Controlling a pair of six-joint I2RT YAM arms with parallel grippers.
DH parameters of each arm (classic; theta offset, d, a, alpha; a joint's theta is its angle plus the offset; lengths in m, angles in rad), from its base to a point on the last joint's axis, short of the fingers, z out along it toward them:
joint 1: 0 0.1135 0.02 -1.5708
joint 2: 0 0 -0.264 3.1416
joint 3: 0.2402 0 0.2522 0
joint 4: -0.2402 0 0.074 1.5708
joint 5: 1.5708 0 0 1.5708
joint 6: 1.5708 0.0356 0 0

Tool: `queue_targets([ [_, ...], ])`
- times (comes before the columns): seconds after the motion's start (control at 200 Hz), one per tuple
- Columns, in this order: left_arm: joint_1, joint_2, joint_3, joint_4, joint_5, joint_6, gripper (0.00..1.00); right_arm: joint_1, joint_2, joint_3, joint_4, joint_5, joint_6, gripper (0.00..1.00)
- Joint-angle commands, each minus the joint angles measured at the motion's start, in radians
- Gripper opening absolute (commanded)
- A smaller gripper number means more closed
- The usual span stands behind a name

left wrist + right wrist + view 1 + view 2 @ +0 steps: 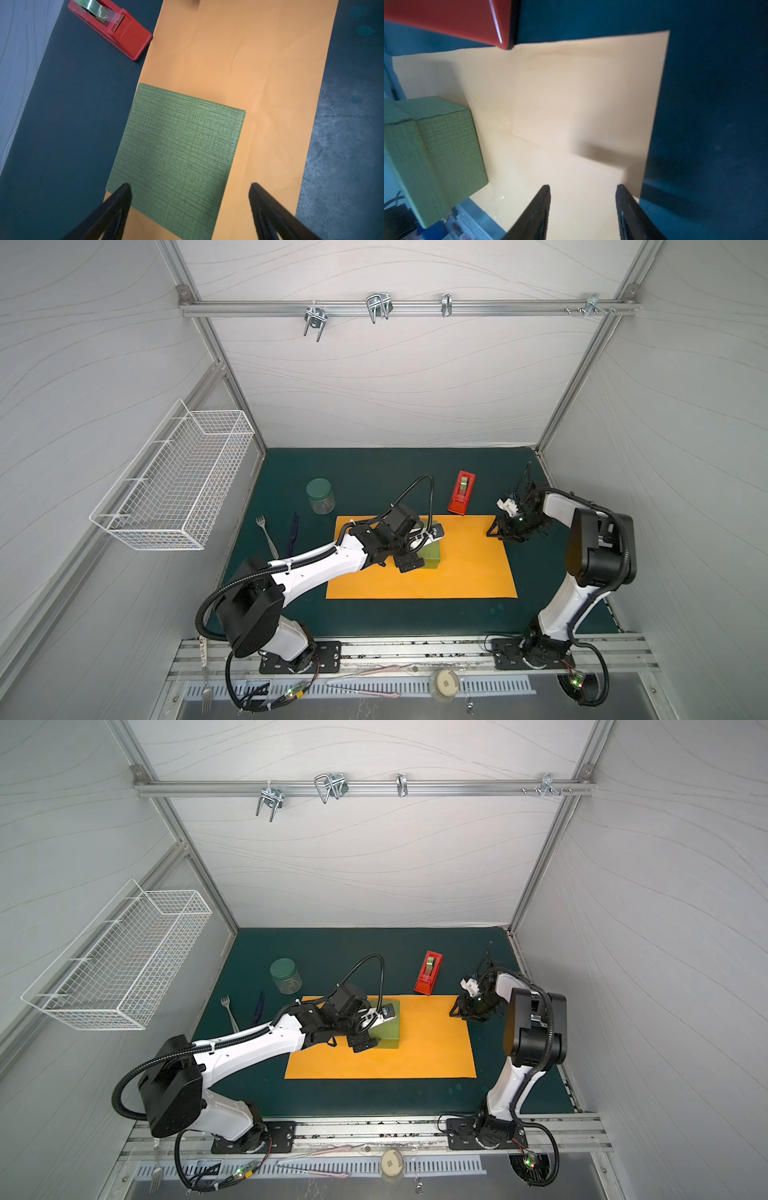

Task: Wrap a gift box in wrapping paper
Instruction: First fold the wrapping paper around the gift box.

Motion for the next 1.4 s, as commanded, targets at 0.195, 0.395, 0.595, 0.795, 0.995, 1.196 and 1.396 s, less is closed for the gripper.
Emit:
queue_targets([
  [0.195, 0.003, -0.020, 0.010, 0.021, -0.006, 0.011, 0.91, 0.019, 0.076, 0.068, 0.011, 0.145, -0.023, 0.59],
  [0.395, 0.004, -0.014, 0.011, 0.028, -0.015, 0.015, 0.91, 0.036, 0.107, 0.076, -0.056, 0.070, -0.011, 0.57],
  [0.595, 0.010, -0.014, 0.004, 0.035, -0.016, 0.015, 0.90, 0.036, 0.126, 0.074, -0.102, -0.027, -0.009, 0.53],
  [0.795, 0.011, -0.018, 0.002, 0.035, -0.014, 0.014, 0.90, 0.036, 0.128, 0.074, -0.095, -0.058, -0.012, 0.52],
  [0.995, 0.013, -0.014, 0.000, 0.036, -0.010, 0.012, 0.90, 0.027, 0.102, 0.066, -0.081, -0.160, -0.042, 0.50],
  [1.196, 0.013, -0.014, 0.002, 0.036, -0.009, 0.012, 0.90, 0.001, 0.051, 0.050, -0.084, -0.309, -0.114, 0.49],
  [1.396, 0.013, -0.014, 0.005, 0.035, -0.008, 0.012, 0.90, -0.004, 0.027, 0.036, -0.128, -0.365, -0.187, 0.48],
])
